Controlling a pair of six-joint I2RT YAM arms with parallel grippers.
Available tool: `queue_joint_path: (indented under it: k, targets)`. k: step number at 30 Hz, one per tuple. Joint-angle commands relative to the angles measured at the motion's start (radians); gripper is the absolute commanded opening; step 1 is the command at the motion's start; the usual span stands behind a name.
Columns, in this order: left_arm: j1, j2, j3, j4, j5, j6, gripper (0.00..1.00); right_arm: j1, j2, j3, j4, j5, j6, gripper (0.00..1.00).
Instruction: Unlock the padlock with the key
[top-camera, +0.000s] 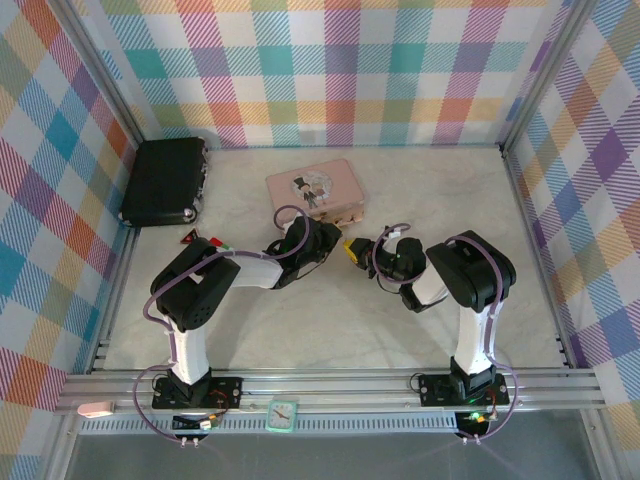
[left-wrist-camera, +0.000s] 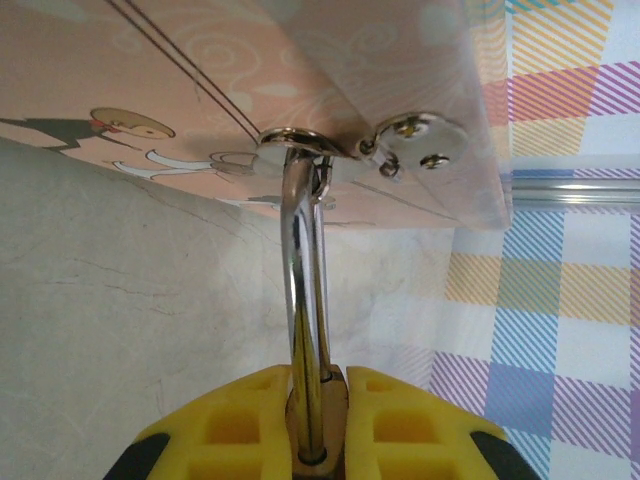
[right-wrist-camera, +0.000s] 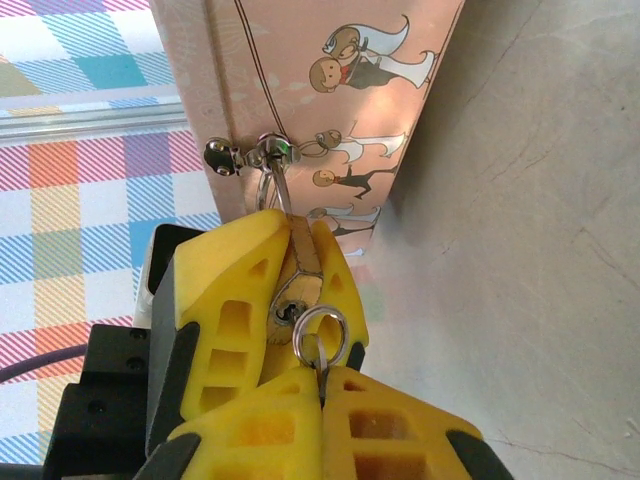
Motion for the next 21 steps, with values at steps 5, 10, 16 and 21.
queue_joint_path:
  k: [5,10,16,21]
  targets:
    - [-0.017,-0.023,-0.011,0.076,0.040,-0.008,0.09,-0.005,0.020,0.025,-0.016,0.009,-0.065,0.00]
    - [-0.012,-0.018,-0.017,0.072,0.025,-0.008,0.38,-0.006,0.008,0.030,-0.079,-0.014,-0.119,0.00]
    - [-0.002,-0.002,-0.006,0.063,0.018,-0.005,0.52,-0.003,0.014,0.038,-0.094,-0.027,-0.129,0.00]
    - [0.003,0.007,-0.008,0.030,-0.002,0.011,0.54,0.001,0.031,0.043,-0.078,-0.037,-0.114,0.00]
